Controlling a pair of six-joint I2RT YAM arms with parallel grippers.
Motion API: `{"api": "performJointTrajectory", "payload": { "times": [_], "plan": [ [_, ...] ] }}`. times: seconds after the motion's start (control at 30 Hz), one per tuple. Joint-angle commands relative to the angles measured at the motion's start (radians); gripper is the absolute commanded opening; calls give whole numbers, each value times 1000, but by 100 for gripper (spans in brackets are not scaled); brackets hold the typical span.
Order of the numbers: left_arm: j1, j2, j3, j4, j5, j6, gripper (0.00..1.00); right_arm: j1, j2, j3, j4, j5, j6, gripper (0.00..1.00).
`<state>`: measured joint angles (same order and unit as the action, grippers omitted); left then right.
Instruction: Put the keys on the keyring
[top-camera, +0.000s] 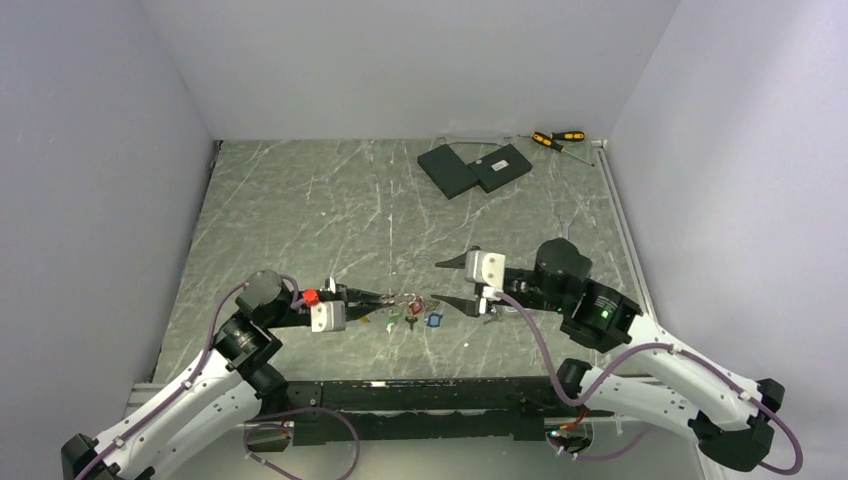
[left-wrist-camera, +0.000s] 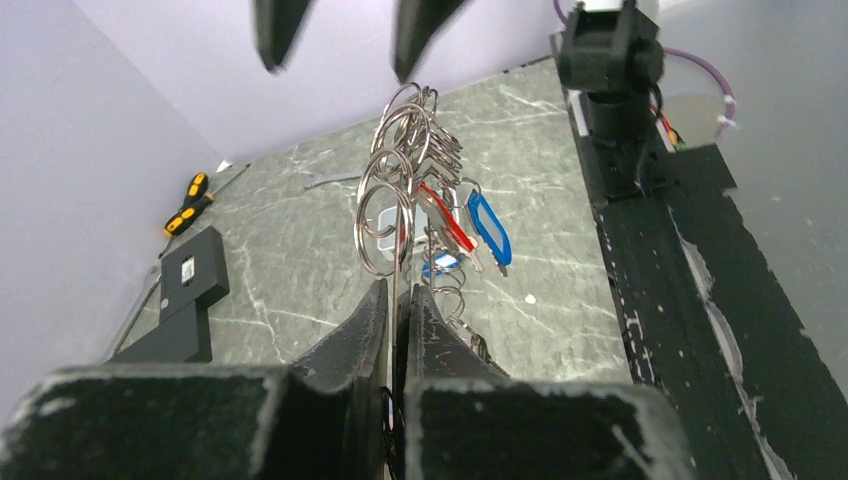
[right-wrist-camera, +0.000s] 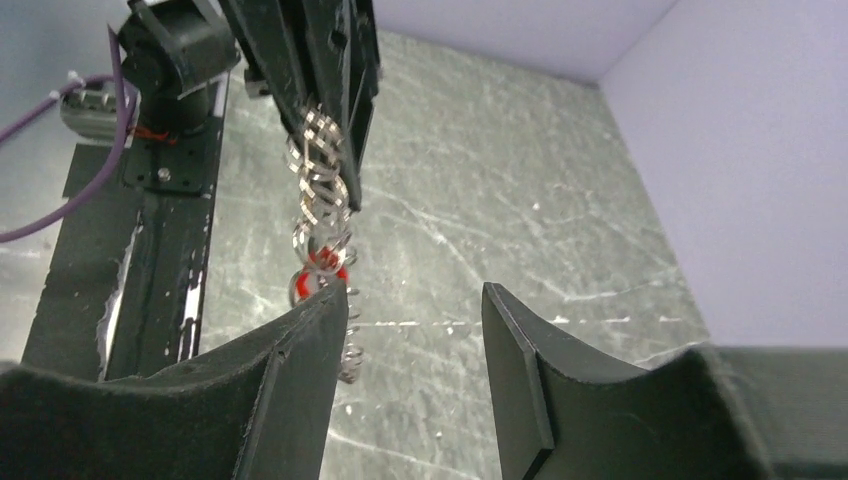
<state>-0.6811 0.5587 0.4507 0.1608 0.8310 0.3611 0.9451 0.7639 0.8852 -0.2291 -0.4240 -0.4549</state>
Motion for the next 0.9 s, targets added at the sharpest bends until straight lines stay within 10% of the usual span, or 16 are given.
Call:
{"api": "performJointTrajectory", "payload": {
  "times": [0.0,0.3,0.87],
  "plan": [
    [5,-5,47,164,-117,-131,0,0,35,17,-11,20,35,55],
    [5,41,160,78,-394,-477,0,1,30,-105,173,177,135,65],
    [5,-8,128,106,-378,-630,0,12,87,-168,518,233,134,60]
  ]
}}
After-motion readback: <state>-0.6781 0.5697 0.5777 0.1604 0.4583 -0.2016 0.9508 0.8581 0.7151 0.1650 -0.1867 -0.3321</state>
